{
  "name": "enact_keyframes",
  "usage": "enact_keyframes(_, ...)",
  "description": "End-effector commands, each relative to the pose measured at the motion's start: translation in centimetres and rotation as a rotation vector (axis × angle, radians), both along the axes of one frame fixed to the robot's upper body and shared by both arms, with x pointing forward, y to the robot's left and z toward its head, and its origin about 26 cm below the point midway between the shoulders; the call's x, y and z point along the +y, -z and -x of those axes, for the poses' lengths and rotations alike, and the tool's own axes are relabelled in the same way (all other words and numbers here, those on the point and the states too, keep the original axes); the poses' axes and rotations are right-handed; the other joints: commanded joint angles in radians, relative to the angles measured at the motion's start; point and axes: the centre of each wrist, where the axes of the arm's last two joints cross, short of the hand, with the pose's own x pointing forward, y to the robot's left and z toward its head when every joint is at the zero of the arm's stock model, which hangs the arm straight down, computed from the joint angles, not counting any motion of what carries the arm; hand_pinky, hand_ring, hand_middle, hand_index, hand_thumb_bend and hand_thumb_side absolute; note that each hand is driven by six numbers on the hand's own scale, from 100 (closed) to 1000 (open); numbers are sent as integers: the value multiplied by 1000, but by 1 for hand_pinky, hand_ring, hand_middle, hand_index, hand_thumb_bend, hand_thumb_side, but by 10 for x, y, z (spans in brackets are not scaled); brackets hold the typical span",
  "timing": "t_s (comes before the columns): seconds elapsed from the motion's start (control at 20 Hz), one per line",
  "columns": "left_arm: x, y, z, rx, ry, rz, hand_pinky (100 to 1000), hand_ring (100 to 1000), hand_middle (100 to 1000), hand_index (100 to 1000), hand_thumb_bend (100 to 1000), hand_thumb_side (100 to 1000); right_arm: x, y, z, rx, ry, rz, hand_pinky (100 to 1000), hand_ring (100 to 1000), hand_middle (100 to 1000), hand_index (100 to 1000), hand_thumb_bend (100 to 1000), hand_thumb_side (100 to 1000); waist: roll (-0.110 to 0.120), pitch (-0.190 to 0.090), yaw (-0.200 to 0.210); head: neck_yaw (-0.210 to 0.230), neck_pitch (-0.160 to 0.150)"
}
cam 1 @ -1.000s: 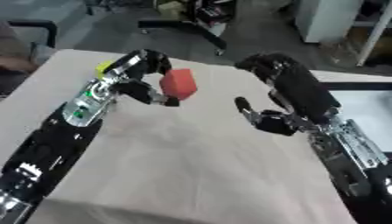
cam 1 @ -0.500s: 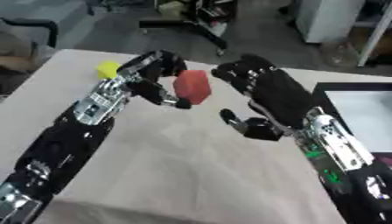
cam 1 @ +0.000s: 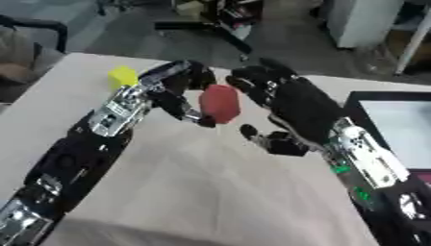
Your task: Pick up the objects with one hand, pass them to the other hand, and then place them into the box on the other side of the table.
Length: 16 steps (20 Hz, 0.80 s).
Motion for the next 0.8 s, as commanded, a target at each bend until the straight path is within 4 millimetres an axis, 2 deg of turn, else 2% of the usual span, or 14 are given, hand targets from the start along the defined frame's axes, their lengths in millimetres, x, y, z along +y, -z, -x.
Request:
enact_keyframes(0.05,-6,-17,-2,-21,51,16,740,509,474,498,805,100,3,-10,0,-46,-2,-3,1000,904,913,1000,472,291,3,-6,-1,2,5)
enact_keyframes(0.55,-17,-22,-2,-11,115,18,738,509,474,498,807,100,5,-7,0,-59,-2,6,1000,905,913,1000,464,278,4,-6,-5,2,5)
enact_keyframes(0.8,-22,-22,-2,-5,146,10,739,508,473,497,804,100,7,-8,1,-65,-13,12,1000,890,905,985,423,230,4,-6,-6,1,5)
